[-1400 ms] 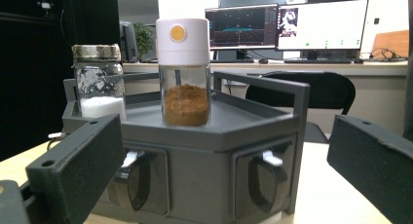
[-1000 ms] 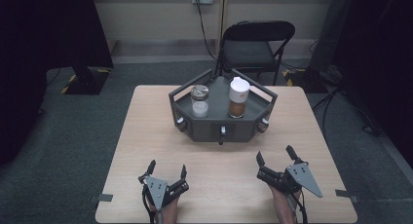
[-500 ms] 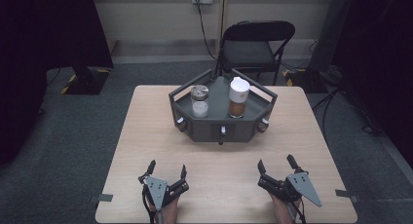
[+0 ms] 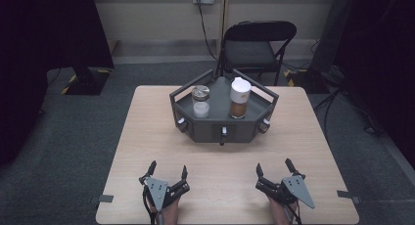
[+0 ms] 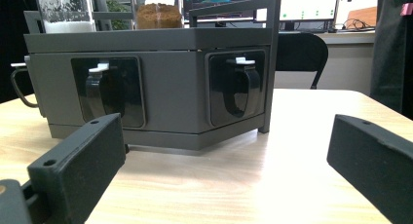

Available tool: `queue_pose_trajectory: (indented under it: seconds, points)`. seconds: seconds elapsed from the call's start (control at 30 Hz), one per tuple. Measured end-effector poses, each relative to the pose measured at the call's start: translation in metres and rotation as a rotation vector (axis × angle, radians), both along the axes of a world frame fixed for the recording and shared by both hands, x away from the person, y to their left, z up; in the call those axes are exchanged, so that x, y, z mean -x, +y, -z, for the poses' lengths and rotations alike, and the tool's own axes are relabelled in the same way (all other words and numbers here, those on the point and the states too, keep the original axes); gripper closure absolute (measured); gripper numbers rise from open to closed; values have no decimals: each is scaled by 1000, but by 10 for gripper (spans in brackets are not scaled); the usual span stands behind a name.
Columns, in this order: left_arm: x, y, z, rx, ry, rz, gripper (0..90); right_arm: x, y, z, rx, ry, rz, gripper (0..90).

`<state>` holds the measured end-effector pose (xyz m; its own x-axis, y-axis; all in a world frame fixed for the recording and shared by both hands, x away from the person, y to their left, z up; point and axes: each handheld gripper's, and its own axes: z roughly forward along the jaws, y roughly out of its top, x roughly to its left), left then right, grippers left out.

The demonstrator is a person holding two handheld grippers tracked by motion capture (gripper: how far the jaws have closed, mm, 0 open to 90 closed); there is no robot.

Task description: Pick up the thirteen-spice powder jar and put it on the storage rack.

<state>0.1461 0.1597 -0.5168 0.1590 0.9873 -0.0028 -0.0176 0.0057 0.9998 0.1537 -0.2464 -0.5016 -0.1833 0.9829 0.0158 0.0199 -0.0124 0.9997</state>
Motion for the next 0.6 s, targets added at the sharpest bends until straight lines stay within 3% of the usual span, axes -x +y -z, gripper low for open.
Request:
queue_pose_trajectory:
  seconds: [0.6]
  points:
    - [0,0,0,-1,0,0,2,4,1,11,23,-33,10,0]
